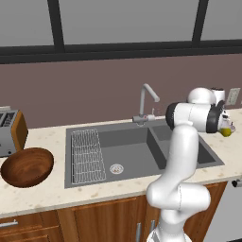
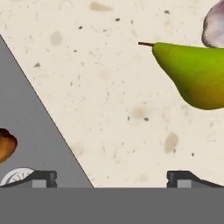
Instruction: There is a mixed pile of frozen fruits and vegetables on the counter. Locate all the frozen vegetables and place the items in a bowl on the counter. Take all the frozen fruits and defrost them in a running sink.
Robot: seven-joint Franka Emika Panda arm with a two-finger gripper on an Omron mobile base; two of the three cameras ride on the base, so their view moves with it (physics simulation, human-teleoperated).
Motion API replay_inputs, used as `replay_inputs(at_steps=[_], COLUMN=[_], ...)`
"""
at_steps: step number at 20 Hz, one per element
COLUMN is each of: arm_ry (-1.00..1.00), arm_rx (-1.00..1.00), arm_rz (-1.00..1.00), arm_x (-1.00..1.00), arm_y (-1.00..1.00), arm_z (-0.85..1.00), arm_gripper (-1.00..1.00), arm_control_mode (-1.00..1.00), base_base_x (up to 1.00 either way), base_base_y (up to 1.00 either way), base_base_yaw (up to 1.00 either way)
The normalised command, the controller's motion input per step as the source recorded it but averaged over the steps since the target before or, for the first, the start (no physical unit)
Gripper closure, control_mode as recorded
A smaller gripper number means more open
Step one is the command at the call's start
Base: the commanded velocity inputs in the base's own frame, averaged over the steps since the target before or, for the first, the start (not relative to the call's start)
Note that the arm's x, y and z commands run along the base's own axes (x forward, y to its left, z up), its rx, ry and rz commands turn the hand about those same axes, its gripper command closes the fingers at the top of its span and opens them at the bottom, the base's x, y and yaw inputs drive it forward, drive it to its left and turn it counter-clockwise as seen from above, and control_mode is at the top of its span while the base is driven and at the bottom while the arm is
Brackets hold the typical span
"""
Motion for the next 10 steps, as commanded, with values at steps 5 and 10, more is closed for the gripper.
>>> replay_inputs(at_steps=[5,10], arm_ry=[0.01,0.01], arm_rx=[0.02,0.01], arm_rz=[0.03,0.03], arm_x=[0.01,0.0], arm_y=[-0.3,-0.29], arm_z=[0.0,0.06], arm_gripper=[-1.0,-1.0], arm_control_mode=[-1.0,-1.0], base_base_x=[0.0,0.0], base_base_y=[0.0,0.0], base_base_yaw=[0.0,0.0])
